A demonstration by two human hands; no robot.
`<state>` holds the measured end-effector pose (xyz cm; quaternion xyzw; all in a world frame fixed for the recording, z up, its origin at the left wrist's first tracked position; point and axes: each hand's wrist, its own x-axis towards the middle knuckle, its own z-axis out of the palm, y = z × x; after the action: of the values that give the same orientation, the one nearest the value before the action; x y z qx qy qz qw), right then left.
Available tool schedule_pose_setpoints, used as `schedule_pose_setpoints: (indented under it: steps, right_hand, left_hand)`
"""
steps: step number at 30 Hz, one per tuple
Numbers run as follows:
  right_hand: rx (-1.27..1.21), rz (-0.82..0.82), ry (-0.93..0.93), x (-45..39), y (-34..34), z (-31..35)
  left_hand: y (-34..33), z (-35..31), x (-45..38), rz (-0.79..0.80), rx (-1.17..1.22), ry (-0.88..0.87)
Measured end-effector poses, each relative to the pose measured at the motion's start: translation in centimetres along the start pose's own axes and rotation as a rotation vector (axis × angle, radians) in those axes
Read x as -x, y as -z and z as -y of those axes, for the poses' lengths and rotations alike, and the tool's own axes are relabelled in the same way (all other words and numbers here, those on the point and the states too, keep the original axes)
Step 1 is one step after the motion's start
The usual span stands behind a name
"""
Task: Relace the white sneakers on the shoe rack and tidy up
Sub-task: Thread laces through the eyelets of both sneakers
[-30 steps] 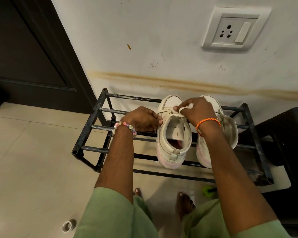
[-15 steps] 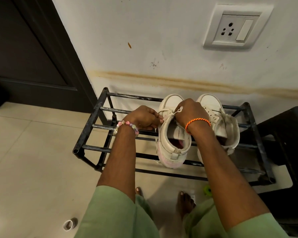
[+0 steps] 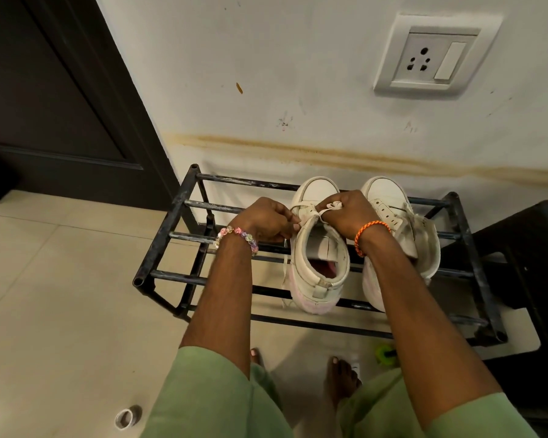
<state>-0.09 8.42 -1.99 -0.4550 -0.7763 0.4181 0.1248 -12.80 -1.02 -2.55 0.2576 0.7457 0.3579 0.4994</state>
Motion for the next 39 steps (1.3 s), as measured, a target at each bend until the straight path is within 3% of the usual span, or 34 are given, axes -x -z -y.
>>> schedule_pose_setpoints:
  steps: [4, 11, 19, 22, 27, 34, 39]
  right_hand:
    - [0.032, 0.129, -0.022, 0.2, 1.4, 0.4]
    - [0.33, 0.3, -0.052, 0.8, 2.7, 1.2]
    - [0.201, 0.348, -0.071, 0.7, 3.3, 0.7]
    - [0.026, 0.333, -0.065, 0.8, 3.8, 0.4]
    - [-0.603, 0.16, 0.017, 1.0, 4.9, 1.3]
    - [-1.276, 0.14, -0.005, 1.1, 4.8, 2.6]
    - [-1.456, 0.011, -0.045, 0.5, 3.4, 1.8]
  left_hand:
    - [-0.1, -0.1, 0.0, 0.013, 0.014, 0.017]
    - [-0.6, -0.3, 0.1, 0.049, 0.013, 0.024]
    - [-0.5, -0.3, 0.1, 0.045, 0.023, 0.027]
    - [-0.5, -0.1, -0.1, 0.03, 0.022, 0.041]
    - [-0.6, 0.2, -0.4, 0.003, -0.04, 0.07]
    - [-0.8, 0.0, -0.1, 0.011, -0.051, 0.04]
    - [-0.9, -0.2, -0.2, -0.008, -0.042, 0.04]
